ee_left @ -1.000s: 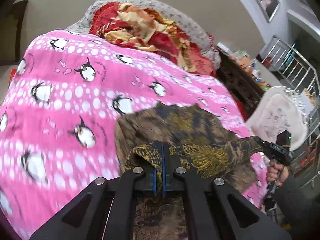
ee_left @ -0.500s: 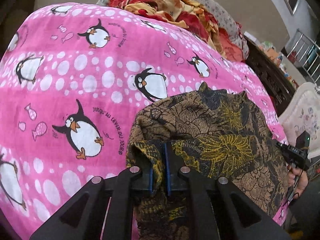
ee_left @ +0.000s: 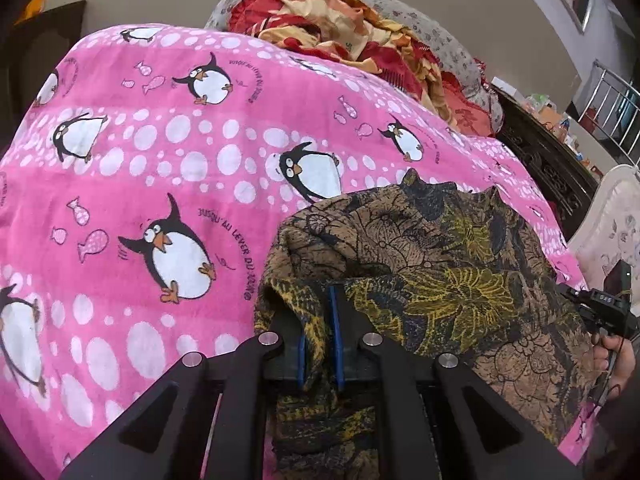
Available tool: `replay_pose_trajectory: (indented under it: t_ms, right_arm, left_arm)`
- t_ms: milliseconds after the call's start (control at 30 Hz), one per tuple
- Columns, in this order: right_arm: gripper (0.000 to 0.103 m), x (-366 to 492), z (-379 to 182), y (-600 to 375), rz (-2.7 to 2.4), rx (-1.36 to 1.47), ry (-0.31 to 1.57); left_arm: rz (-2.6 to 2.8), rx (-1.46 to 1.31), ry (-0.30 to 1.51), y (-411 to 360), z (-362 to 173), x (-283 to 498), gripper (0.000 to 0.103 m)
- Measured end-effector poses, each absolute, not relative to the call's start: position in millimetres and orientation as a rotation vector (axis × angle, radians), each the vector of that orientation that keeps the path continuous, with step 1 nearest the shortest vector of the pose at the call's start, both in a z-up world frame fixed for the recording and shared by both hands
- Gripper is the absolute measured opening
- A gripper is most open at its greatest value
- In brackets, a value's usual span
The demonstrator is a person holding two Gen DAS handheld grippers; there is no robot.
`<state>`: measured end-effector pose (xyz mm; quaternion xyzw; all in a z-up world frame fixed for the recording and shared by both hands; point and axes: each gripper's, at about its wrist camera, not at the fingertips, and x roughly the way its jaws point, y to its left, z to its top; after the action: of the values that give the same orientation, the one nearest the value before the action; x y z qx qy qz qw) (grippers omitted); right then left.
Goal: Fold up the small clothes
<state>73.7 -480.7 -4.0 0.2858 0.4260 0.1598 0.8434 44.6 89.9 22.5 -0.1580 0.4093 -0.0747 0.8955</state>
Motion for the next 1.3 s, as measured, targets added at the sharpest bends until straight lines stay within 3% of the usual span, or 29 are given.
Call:
replay_pose_trajectory:
  t_ms: [67, 100, 133, 200, 367, 533, 700, 767, 867, 933, 1000, 1033, 1067, 1100, 1133, 1167, 1233, 1300]
  right_arm:
    - [0.042, 70, 4, -485, 0.32, 0.612, 0.912]
    - [0.054, 67, 10, -489, 0.296, 0.611, 0.909]
    - [0.056, 61, 18, -494, 0.275, 0.607, 0.89]
    - [0.056, 49, 35, -505, 0.262, 0.602, 0.846]
    - [0.056, 15, 78, -506, 0.268, 0.499, 0.739]
    - [0.055, -11, 106, -444, 0.392, 0.203, 0.688]
    - [0.055, -6, 76, -388, 0.387, -0.112, 0.832]
    - [0.056, 9, 38, -380, 0.344, -0.168, 1.035]
    - [0.075, 15, 33, -368, 0.341, -0.248, 1.013]
    - [0.093, 32, 30, -359, 0.336, -0.271, 1.056]
    - [0.097, 56, 25, -349, 0.337, -0.298, 1.113]
    - [0.094, 67, 24, -345, 0.333, -0.313, 1.127]
    - [0.085, 78, 27, -341, 0.322, -0.326, 1.12]
    - [0.054, 91, 42, -338, 0.284, -0.339, 1.031]
    - [0.051, 96, 59, -340, 0.252, -0.309, 0.949]
    - [0.054, 97, 80, -348, 0.229, -0.216, 0.852]
    - [0.073, 92, 104, -362, 0.224, -0.08, 0.743]
    - [0.074, 84, 112, -362, 0.244, -0.088, 0.696]
  left_arm:
    - [-0.133, -0.297, 0.873, 90, 28, 44, 0.006]
    - [-0.139, -0.289, 0.88, 92, 31, 43, 0.015]
    - [-0.12, -0.27, 0.894, 94, 34, 41, 0.036]
    - [-0.042, -0.238, 0.896, 107, 40, 35, 0.045]
    - [0.067, -0.208, 0.815, 119, 67, 5, 0.044]
    - [-0.17, -0.114, 0.734, 47, 96, -25, 0.044]
    - [-0.255, -0.027, 0.911, -9, 56, -13, 0.044]
    - [-0.219, 0.029, 0.977, -18, 33, -8, 0.044]
    - [-0.214, 0.041, 0.976, -22, 34, 6, 0.045]
    - [-0.207, -0.025, 1.022, -15, 36, 32, 0.045]
    - [-0.189, -0.056, 1.041, -8, 36, 55, 0.044]
    - [-0.151, -0.053, 1.042, -3, 38, 71, 0.04]
    - [-0.102, -0.05, 1.033, 4, 41, 82, 0.035]
    - [-0.022, -0.077, 0.987, 20, 53, 94, 0.027]
    - [0.025, -0.116, 0.931, 36, 65, 98, 0.027]
    - [0.075, -0.158, 0.867, 49, 78, 96, 0.027]
    - [0.166, -0.238, 0.761, 74, 99, 86, 0.028]
    - [0.17, -0.272, 0.72, 79, 104, 76, 0.028]
